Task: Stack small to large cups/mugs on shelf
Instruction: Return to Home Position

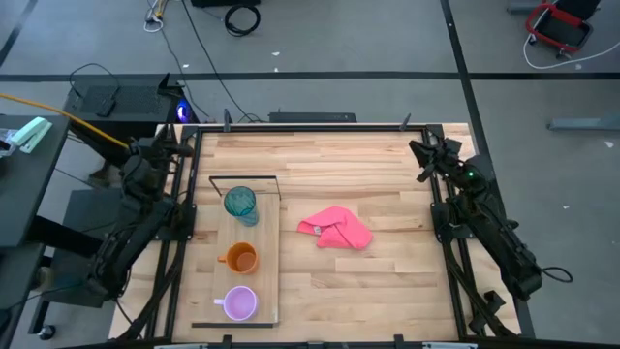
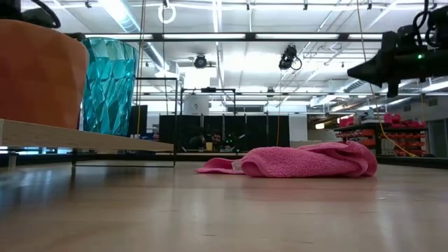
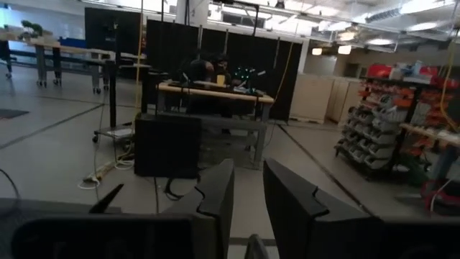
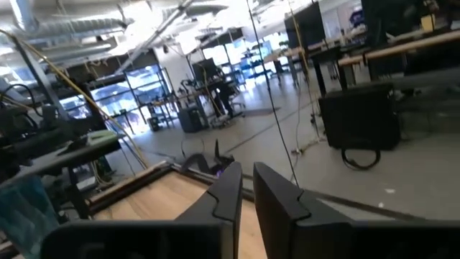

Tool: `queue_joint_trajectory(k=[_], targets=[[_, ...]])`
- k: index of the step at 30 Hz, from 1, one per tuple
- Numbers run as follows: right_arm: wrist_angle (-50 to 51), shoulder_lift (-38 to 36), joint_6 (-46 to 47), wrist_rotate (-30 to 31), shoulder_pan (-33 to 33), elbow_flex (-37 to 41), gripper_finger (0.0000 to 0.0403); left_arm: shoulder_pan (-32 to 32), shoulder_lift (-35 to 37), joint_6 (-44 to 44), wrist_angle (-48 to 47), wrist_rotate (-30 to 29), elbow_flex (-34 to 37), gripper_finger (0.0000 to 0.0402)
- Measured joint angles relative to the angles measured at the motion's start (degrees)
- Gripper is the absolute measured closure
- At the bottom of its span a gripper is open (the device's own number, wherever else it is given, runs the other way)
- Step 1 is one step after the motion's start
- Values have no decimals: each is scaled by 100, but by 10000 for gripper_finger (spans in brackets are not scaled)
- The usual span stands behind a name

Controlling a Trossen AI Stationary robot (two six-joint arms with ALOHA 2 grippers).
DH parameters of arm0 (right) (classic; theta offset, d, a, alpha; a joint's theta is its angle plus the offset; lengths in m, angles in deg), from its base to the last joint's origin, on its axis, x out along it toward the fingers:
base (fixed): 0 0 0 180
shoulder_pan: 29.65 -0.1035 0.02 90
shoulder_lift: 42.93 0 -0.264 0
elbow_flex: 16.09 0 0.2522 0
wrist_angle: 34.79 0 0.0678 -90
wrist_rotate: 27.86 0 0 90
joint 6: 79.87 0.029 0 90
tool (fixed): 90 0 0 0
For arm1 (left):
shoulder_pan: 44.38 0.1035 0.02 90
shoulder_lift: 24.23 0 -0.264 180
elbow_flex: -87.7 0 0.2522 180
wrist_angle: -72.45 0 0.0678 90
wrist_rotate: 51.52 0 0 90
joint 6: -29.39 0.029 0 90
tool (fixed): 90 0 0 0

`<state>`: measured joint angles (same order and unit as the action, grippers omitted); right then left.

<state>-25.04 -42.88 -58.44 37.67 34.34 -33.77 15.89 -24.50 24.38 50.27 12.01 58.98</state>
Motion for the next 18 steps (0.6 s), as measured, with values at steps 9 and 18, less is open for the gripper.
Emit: queue_joint_trajectory(k=[9, 18], targets=[[-107, 30, -50, 55, -4, 349, 360, -1, 0, -499, 890, 11, 773, 316], [-68, 33, -218, 55, -4, 349, 360, -1, -4, -531, 1140, 14, 1291, 318]])
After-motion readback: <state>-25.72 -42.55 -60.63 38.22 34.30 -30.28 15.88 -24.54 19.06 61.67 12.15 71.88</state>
